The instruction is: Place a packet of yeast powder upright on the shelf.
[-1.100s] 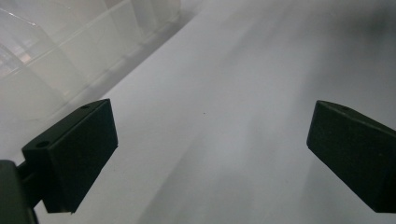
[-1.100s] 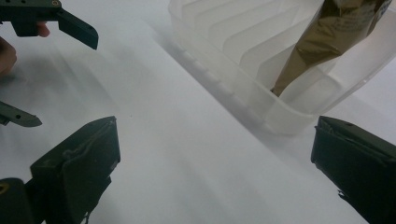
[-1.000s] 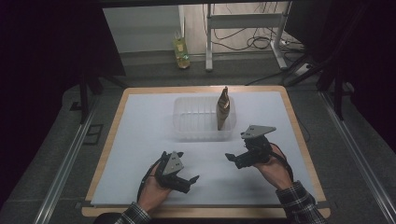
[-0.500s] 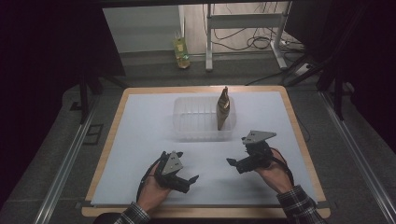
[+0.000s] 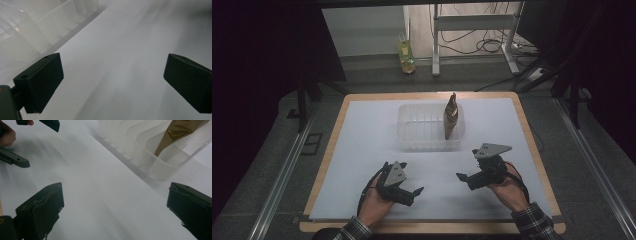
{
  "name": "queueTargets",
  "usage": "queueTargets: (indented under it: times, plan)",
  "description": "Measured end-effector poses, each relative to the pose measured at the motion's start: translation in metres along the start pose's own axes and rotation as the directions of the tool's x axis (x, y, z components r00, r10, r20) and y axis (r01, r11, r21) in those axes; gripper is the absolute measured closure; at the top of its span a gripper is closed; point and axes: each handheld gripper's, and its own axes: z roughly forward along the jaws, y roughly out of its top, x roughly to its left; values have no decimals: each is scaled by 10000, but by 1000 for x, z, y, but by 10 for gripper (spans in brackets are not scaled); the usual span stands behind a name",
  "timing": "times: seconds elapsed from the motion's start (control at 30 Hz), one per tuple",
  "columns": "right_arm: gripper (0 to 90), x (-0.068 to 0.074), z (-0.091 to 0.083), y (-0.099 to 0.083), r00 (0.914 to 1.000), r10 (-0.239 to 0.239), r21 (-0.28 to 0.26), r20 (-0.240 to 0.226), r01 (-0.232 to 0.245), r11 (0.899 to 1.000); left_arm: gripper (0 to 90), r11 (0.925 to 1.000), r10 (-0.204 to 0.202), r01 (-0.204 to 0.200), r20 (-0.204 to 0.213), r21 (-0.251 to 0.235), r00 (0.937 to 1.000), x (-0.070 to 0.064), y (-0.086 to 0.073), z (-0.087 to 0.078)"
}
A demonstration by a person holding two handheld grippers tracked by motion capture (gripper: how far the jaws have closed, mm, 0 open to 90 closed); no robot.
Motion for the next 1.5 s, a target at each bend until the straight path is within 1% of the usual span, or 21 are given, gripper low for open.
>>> queueTargets:
  times: [0.3, 0.57, 0.83, 0.93, 1.2, 1.3, 1.5]
  plan:
    - [10, -1, -13, -14, 9997, 211, -63, 115, -210, 9998, 28, 10000, -86, 86, -59, 33, 9999, 3, -1, -2]
    - [9, -3, -25, -27, 9981, 471, -72, 392, -469, 9989, 30, 9998, -159, 160, -96, 119, 9998, 4, -1, -2]
    - [9, -3, -33, -38, 9964, 580, -63, 626, -577, 9983, 31, 9997, -241, 242, -121, 99, 9996, 6, -2, -5]
    - [9, -3, -35, -42, 9952, 578, -9, 785, -580, 9983, 32, 9996, -263, 264, -126, 100, 9996, 6, -2, -5]
    - [9, -3, -42, -55, 9915, 800, 137, 1026, -818, 9966, 33, 9996, -254, 256, -116, 128, 9996, 6, -2, -5]
    - [9, -3, -44, -59, 9907, 817, 146, 1085, -837, 9964, 33, 9995, -262, 264, -97, 179, 9996, 6, -3, -4]
    - [9, -4, -49, -68, 9872, 848, 310, 1349, -897, 9955, 32, 9994, -237, 239, -86, 240, 9997, 5, -3, -3]
